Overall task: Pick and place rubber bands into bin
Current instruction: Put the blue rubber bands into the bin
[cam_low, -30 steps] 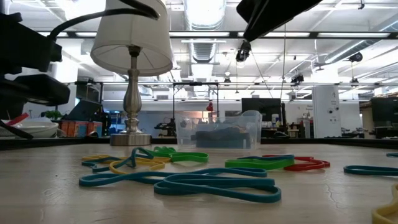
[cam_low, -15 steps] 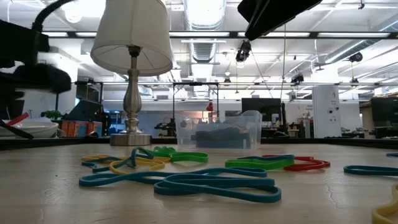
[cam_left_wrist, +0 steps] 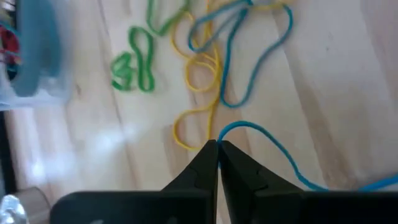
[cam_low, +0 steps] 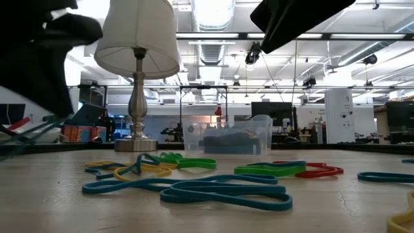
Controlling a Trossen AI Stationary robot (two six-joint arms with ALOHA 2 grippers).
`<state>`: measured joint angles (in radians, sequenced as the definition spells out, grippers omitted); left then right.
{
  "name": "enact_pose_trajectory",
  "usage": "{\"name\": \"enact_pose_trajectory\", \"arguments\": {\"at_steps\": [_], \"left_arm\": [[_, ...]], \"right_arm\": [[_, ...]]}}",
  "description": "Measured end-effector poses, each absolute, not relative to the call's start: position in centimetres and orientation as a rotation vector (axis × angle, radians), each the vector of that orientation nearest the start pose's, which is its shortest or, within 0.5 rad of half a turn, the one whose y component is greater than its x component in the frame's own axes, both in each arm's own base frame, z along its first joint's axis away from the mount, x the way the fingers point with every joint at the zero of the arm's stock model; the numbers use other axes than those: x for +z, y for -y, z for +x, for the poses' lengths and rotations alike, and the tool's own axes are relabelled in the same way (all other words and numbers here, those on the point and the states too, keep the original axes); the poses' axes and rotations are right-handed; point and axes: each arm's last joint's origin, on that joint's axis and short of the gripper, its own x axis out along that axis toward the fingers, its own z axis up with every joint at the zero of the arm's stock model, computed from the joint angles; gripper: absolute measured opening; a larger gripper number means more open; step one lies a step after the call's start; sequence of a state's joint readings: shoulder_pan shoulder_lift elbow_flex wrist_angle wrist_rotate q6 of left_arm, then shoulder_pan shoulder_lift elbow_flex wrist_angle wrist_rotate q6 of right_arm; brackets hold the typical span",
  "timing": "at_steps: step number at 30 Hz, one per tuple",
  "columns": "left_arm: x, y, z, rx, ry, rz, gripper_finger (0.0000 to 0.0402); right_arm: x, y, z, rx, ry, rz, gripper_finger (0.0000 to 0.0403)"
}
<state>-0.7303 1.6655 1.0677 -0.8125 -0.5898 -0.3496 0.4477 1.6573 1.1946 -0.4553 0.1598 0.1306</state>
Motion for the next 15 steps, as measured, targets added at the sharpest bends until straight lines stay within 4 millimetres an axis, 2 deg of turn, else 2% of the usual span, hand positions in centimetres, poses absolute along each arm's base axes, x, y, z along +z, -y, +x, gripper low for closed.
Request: {"name": "enact_pose_trajectory", "arguments": {"at_steps": [15], "left_arm": [[22.9,18.0,23.2,0.232,-0.932,0.699,0.0000]], "right_arm": [[23.4,-14.6,31.5,0.209,-0.889,-0.152,0.0067]]}}
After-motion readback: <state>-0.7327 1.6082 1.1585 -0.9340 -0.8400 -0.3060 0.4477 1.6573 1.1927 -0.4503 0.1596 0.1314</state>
